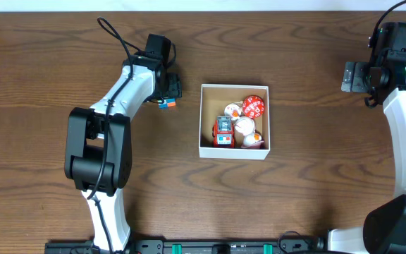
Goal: Pack container
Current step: 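Grasp the colour cube with the left gripper and lift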
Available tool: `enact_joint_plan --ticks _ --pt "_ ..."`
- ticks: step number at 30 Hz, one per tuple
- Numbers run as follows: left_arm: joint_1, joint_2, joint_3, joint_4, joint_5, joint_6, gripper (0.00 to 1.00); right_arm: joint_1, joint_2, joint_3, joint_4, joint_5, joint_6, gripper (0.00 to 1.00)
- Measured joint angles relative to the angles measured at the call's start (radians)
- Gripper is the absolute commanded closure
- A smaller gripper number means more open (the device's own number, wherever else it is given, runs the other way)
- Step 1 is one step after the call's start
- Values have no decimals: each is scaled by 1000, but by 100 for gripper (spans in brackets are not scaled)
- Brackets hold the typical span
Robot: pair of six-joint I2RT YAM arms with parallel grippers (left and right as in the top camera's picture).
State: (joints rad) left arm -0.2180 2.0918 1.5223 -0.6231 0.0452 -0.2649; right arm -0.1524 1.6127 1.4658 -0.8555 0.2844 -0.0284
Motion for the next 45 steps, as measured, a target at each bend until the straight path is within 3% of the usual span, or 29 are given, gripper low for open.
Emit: enact_joint_plan --ticks 35,45 --pt "0 12 -10 -17 -27 0 30 0 0 0 0 0 0 1" --pt "0 12 -10 -18 -27 -5 45 0 0 0 0 0 0 1"
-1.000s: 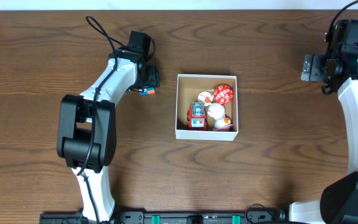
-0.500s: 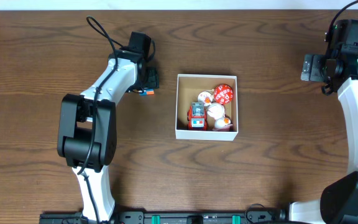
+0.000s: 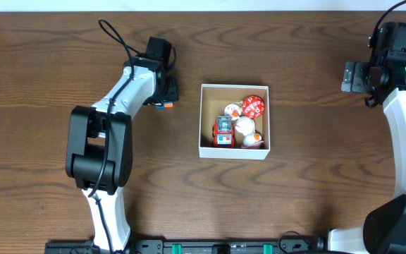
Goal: Pack container
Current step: 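Grasp the colour cube with the left gripper and lift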
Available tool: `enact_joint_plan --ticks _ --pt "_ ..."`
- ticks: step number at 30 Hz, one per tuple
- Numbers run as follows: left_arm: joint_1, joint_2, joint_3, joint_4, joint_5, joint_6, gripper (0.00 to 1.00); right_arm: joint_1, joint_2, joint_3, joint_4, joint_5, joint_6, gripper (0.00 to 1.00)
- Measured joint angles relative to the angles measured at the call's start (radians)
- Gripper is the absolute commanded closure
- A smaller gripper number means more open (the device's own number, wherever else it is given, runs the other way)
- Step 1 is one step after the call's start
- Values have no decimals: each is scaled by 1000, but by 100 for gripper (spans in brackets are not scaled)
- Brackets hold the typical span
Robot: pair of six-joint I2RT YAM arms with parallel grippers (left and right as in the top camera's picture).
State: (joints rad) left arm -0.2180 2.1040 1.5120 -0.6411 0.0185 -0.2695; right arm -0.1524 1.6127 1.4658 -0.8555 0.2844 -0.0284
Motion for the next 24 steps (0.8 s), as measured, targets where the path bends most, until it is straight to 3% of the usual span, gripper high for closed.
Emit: enact_joint_plan --ticks 14,24 --pt "0 -18 0 -37 0 6 48 0 0 0 0 0 0 1" --pt "0 -237 0 -45 26 9 48 0 0 0 0 0 0 1"
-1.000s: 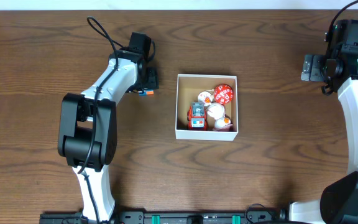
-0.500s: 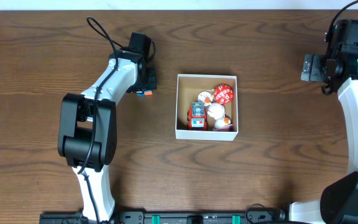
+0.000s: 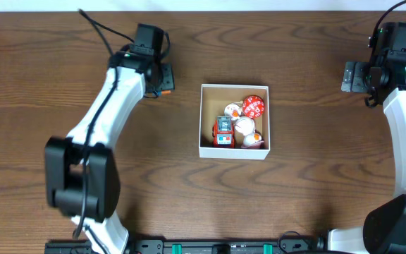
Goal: Pack container
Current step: 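Grasp the colour cube with the left gripper and lift, then carry the colour cube right over the box with the left gripper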
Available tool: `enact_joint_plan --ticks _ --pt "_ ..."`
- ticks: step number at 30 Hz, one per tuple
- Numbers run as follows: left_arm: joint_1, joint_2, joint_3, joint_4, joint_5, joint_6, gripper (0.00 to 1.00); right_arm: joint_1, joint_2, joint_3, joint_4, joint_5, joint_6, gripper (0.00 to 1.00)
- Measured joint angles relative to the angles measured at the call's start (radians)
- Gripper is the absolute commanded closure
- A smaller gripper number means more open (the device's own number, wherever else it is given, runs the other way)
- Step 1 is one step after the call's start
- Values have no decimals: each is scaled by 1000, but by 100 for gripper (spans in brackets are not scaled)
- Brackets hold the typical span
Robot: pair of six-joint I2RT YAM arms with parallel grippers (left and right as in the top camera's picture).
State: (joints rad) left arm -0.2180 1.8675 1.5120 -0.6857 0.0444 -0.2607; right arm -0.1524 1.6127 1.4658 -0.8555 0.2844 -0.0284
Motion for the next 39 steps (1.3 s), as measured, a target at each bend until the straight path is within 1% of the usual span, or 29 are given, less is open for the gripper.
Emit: enact_joint_plan --ticks 3,4,8,15,22,29,39 --pt "-8 -71 0 6 35 0 48 0 0 0 0 0 0 1" --pt "-16 -93 0 8 43 0 52 0 0 0 0 0 0 1" --pt "-76 -140 0 14 64 0 52 0 0 0 0 0 0 1" --pt "-256 -147 0 38 84 0 52 0 0 0 0 0 0 1" --pt "-372 -147 0 39 82 0 52 0 0 0 0 0 0 1" --pt "-404 -130 0 40 45 0 51 0 0 0 0 0 0 1" --pt "-404 -2 0 39 26 0 51 0 0 0 0 0 0 1"
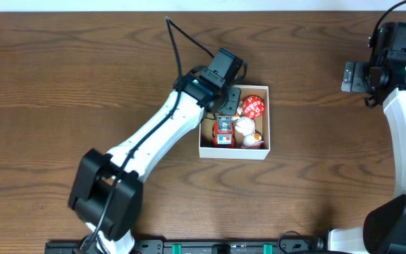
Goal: Pack container
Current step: 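Carry the colour cube right over the box with the left gripper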
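A white open box stands mid-table. In it lie a red packet, a red-and-white round lid and white round pieces. My left gripper hangs over the box's far left corner, fingers pointing down into it. A trace of orange shows under the fingers, and the small orange and blue item they hold is mostly hidden. My right gripper rests at the far right edge, well away from the box; its jaw gap cannot be made out.
The left arm stretches diagonally from the front left across the table to the box. The right arm runs along the right edge. Bare brown wood surrounds the box on all sides.
My left gripper has moved from the table's far left to above the box's far left corner, carrying the small item. The right arm has not moved.
A small orange and blue item lay on the table left of the box with my left gripper down at it. Then the gripper closed around it, then stood higher with it, off the spot. Now it is over the box, and that spot is bare.
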Available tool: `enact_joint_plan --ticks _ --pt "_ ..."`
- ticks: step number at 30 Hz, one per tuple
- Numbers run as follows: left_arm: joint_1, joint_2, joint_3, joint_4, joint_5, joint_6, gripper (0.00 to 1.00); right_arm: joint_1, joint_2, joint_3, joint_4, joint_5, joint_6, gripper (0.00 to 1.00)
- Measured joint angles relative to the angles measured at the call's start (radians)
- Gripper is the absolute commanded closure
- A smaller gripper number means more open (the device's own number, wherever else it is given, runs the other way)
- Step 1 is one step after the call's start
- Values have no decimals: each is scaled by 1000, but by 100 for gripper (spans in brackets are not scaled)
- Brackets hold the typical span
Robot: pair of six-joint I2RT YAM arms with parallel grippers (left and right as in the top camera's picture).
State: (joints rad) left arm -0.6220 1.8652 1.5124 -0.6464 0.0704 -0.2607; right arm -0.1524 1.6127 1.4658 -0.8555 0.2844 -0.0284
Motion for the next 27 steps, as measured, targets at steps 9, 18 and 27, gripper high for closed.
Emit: enact_joint_plan --ticks 9,18,27 --pt "0 37 0 1 -26 0 51 0 0 0 0 0 0 1" --pt "24 37 0 4 -64 0 50 0 0 0 0 0 0 1" --pt "37 37 0 41 -75 0 50 0 0 0 0 0 0 1"
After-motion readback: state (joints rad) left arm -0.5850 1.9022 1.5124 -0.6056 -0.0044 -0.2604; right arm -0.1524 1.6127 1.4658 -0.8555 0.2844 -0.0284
